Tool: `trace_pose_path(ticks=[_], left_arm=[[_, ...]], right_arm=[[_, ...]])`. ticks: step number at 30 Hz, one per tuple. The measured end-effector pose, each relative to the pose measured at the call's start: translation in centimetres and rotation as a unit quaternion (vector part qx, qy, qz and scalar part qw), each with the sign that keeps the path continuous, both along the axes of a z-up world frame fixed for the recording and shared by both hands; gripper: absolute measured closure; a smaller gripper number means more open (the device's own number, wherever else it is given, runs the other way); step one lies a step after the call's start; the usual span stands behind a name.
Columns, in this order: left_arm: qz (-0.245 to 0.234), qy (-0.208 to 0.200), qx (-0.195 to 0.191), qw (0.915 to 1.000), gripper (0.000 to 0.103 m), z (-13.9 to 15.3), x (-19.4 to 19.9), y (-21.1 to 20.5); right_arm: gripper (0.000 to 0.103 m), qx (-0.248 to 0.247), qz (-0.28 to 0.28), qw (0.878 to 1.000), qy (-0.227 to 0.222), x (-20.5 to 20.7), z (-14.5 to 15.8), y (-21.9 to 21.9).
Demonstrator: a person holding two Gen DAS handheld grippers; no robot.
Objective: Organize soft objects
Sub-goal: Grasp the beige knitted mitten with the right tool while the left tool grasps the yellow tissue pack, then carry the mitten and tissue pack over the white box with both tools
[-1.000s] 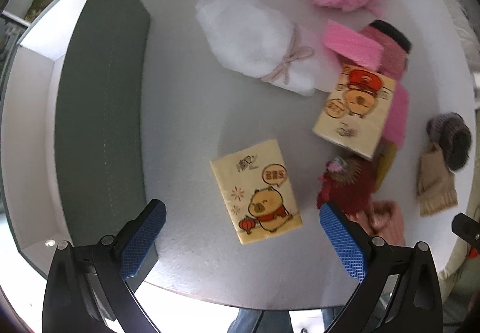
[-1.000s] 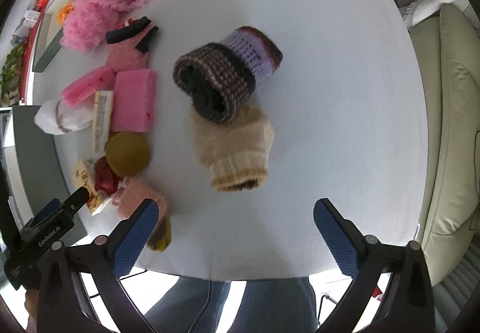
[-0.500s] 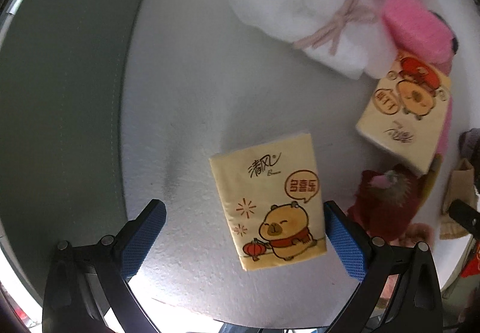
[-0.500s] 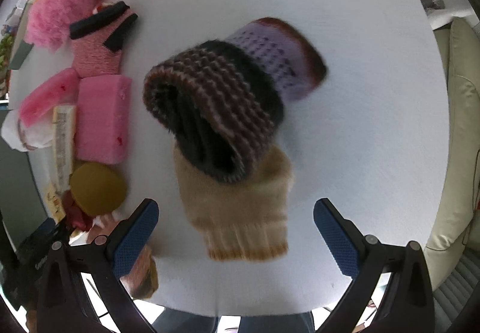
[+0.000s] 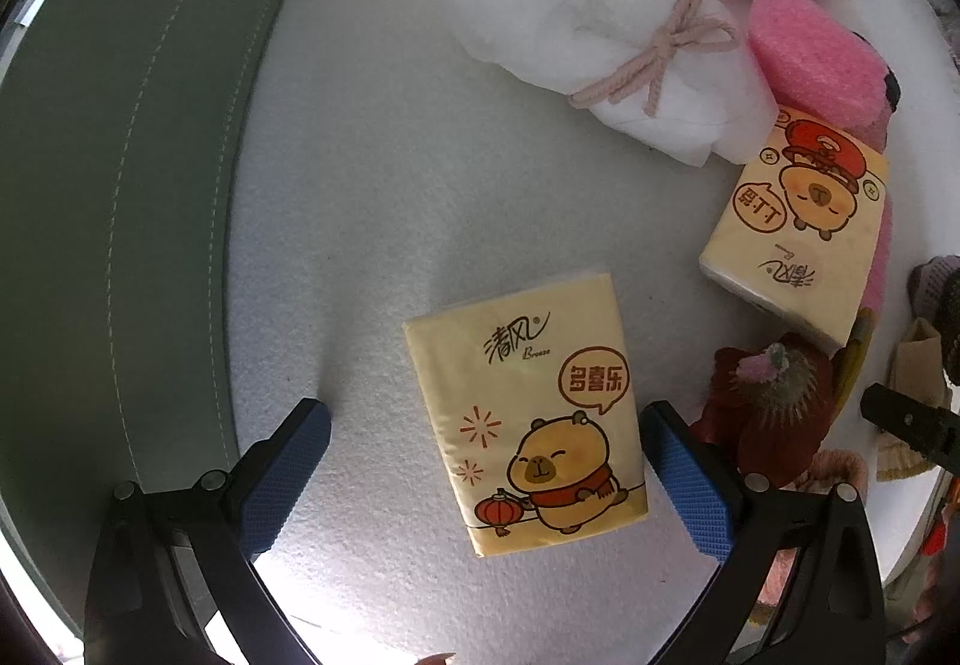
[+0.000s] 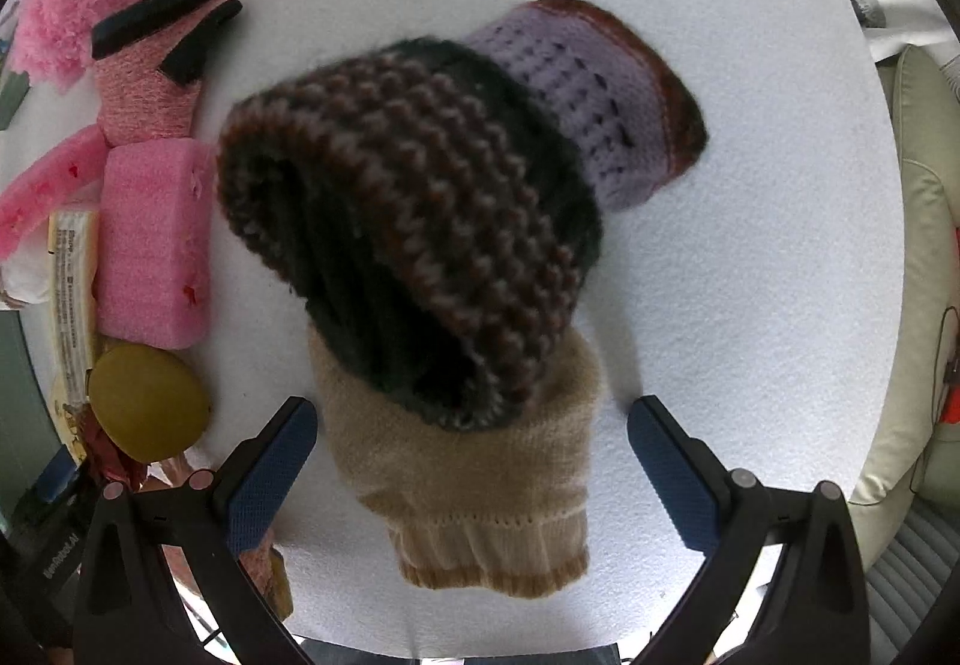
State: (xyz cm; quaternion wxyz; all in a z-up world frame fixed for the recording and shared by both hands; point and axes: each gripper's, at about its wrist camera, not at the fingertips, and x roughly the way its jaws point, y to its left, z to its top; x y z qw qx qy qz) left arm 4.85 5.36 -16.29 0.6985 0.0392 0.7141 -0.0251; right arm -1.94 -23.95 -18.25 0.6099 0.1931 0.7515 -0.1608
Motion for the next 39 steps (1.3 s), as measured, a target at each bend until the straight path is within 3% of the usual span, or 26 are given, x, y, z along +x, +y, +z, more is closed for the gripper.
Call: trace_pose_path(ticks=[4,8,10,12,13,15,17,18,21,27,32,39], left_arm=[[0.002,0.000,0.003,1.0000,0.000,0.6,-0.4,0.0],[0.002,0.011,0.006,0.9999,0.000,0.7,0.1,0.0],[0.004,0.019,0.009,0.9998,0.000,0.7,0.5,-0.1],[0.006,0.027,0.008,0.9996,0.005,0.7,0.7,-0.2],[0.005,0.029,0.003,0.9996,0.008,0.9,0.7,-0.4],[-0.006,0.025,-0.002,0.9997,0.032,1.4,0.7,-0.7],[-0.021,0.026,-0.006,0.9994,0.045,2.1,0.6,-1.1],[-0.023,0.034,-0.006,0.9991,0.046,2.2,0.6,-1.1],[-0.016,0.041,-0.019,0.9988,0.046,2.8,0.2,-0.5],[-0.043,0.017,-0.037,0.9982,0.046,5.0,-1.3,0.1],[-0.057,0.004,-0.052,0.9970,0.046,7.8,-1.3,0.6],[-0.075,-0.034,-0.074,0.9939,0.046,11.1,0.3,2.5]], right_arm=[[0.000,-0.008,0.005,1.000,0.018,0.9,1.4,-0.5],[0.000,-0.006,0.005,1.000,0.019,1.4,0.8,-0.5],[0.006,-0.014,0.005,1.000,0.013,1.0,1.4,-0.6],[0.019,-0.016,0.011,1.000,0.006,0.9,1.9,-0.5],[0.032,-0.016,0.017,1.000,0.001,0.9,2.2,-0.5],[0.062,-0.006,0.019,1.000,-0.006,0.7,2.4,-0.6],[0.069,0.013,0.001,1.000,-0.006,0.2,2.4,-1.0],[0.072,0.020,-0.010,1.000,-0.006,-0.2,2.4,-1.2],[0.074,0.042,-0.029,0.999,-0.009,-1.1,2.6,-1.4],[0.074,0.066,-0.039,0.997,-0.025,-3.5,3.8,-0.4],[0.074,0.074,-0.049,0.996,-0.033,-4.5,6.6,-1.3],[0.074,0.058,-0.009,0.996,-0.067,-3.2,11.2,0.2]])
